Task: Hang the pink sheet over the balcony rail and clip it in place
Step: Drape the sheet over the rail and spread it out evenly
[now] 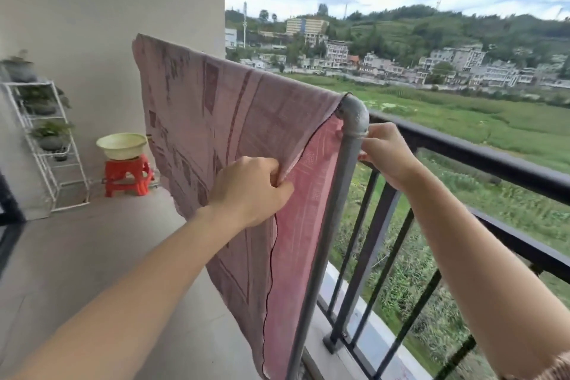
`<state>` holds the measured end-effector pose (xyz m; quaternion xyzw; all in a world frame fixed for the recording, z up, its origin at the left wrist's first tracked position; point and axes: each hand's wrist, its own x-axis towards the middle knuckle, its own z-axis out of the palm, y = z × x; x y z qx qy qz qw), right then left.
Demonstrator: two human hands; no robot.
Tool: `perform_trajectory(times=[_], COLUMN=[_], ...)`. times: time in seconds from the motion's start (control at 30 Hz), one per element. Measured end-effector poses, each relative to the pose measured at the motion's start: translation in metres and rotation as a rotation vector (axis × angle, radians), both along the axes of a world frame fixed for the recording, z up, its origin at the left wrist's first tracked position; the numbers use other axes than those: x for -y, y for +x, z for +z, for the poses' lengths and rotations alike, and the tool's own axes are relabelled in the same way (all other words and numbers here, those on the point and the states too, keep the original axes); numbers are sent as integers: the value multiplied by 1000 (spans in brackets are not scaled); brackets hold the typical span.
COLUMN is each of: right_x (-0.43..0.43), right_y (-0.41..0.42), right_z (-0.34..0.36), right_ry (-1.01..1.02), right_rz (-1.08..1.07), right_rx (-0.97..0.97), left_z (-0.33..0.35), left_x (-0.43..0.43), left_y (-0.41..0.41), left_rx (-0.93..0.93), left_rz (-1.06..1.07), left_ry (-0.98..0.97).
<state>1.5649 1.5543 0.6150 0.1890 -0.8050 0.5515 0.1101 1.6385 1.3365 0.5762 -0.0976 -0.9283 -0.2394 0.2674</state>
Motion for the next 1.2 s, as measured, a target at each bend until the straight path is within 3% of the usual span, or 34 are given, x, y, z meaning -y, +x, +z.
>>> perform_trajectory(times=[0.1, 0.33, 0.47, 0.6, 0.77, 1.0, 1.2], right_x=[0, -7, -16, -22, -27, -32, -35], right_y=[0, -6, 0, 13, 25, 38, 41], right_z=[-14, -37, -28, -14, -6, -34, -43], right_ry=[90, 362, 306, 94, -166, 141, 210], right_rz=[-11, -10, -58, -88, -157, -77, -23], right_rx=[-31, -4, -67, -157, -319, -227, -177], left_z=[7, 37, 46, 38, 23, 1, 6], left_x=[-18, -50, -58, -53, -52, -65, -67], left_y=[3, -5, -5, 1, 17, 14, 11], left_rx=[21, -122, -157, -158, -176, -70, 31], left_rz=[69, 157, 110, 41, -91, -101, -215], left_ry=[-68, -139, -140, 21, 45, -5, 102])
